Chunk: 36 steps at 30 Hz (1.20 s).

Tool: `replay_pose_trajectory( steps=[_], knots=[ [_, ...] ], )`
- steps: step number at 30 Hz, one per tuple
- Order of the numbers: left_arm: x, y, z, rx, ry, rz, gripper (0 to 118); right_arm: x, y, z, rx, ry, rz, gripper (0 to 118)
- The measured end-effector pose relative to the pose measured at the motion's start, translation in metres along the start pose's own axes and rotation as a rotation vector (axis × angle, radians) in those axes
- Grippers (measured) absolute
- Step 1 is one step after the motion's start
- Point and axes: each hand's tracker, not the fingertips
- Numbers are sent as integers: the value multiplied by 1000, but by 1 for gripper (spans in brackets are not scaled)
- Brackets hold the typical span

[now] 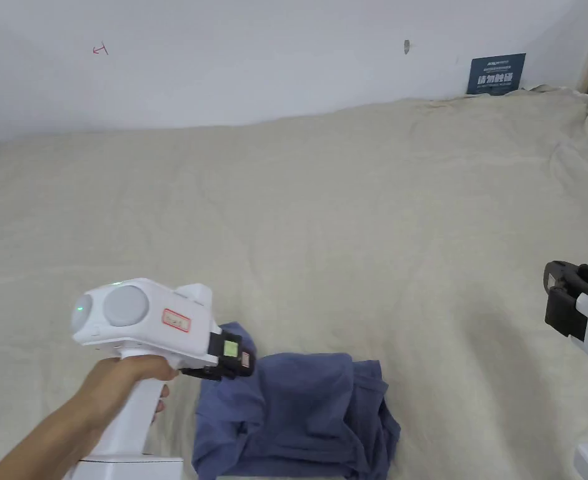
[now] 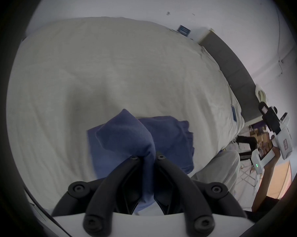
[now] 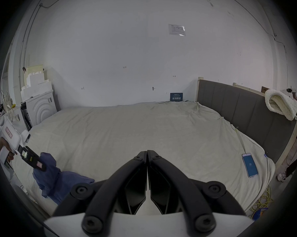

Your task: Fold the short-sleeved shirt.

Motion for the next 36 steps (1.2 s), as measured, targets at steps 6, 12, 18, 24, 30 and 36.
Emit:
replay_pose_trajectory(
  steps=[6,12,18,24,30,36],
  knots=[
    [51,6,-54,-105,-16,-157,8,12,-3,6,5,-20,-18,1],
    [83,0,-94,-149,-13,-189,8,19,-6,11,21,-32,-49,0],
    [103,-12,-117,-177,-8,-221,8,22,-5,13,31,-36,-61,0],
    [103,-13,-124,-182,-14,-197,43,20,-5,11,28,-33,-57,0],
    [112,-14,-102,-132,-121,-167,117,17,-4,11,29,-29,-59,0],
    [97,-16,-51,48,-155,-173,117,13,2,12,46,-26,-62,0]
  ],
)
